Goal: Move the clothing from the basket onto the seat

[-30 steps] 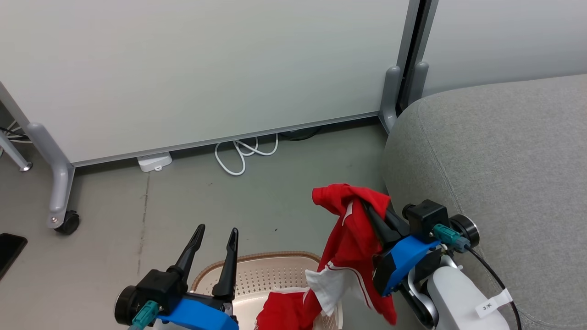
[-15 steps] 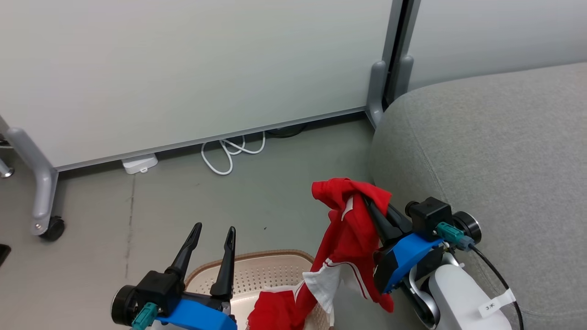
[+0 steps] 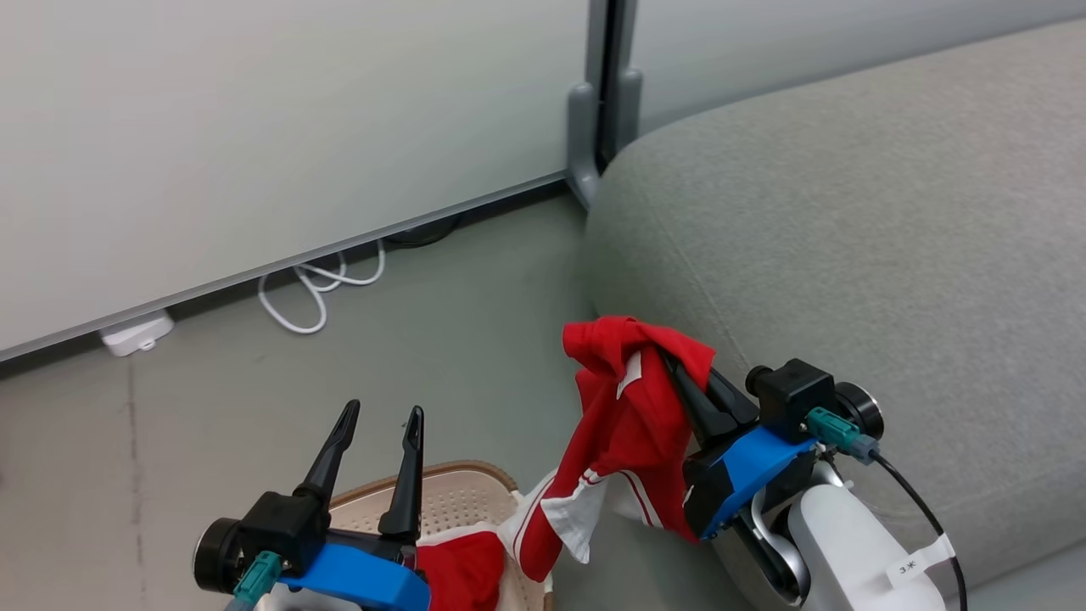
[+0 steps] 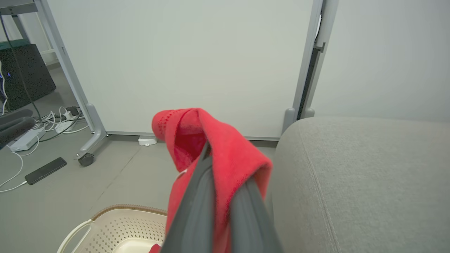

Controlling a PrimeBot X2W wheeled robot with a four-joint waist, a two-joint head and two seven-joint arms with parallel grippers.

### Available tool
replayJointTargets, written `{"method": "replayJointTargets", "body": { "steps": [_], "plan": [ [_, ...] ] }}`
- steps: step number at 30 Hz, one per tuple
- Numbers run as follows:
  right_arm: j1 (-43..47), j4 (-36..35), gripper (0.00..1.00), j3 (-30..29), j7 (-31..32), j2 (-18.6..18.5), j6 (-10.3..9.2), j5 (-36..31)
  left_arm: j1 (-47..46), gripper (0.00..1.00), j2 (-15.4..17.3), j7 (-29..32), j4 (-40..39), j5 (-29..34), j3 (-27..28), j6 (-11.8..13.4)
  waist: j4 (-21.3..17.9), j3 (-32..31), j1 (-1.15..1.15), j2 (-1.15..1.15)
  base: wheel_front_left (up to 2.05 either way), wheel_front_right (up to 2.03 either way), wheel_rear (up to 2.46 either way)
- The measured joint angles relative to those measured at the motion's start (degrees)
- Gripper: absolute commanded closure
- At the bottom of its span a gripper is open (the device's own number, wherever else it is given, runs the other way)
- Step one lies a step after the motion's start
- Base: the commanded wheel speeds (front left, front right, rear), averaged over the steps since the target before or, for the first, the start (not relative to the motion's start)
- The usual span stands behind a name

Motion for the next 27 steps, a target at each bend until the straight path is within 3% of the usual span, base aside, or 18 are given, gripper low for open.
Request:
{"method": "replayJointTargets", "body": {
  "steps": [17, 27],
  "plan": [
    [0.2, -1.8, 1.0, 1.1, -1.0, 0.0, 0.0, 2.9, -0.8, 0.0, 1.3, 0.0, -2.0, 0.6, 2.2, -0.3, -13.6, 3.2, 0.0, 0.0, 0.0, 0.0, 0.0],
    [0.2, -1.5, 1.0, 0.5, -1.7, 0.0, 0.0, 3.0, -0.8, 0.0, 1.8, 0.0, -2.1, 0.9, 1.9, -0.3, -15.5, 4.6, 0.0, 0.0, 0.0, 0.0, 0.0]
  ]
}}
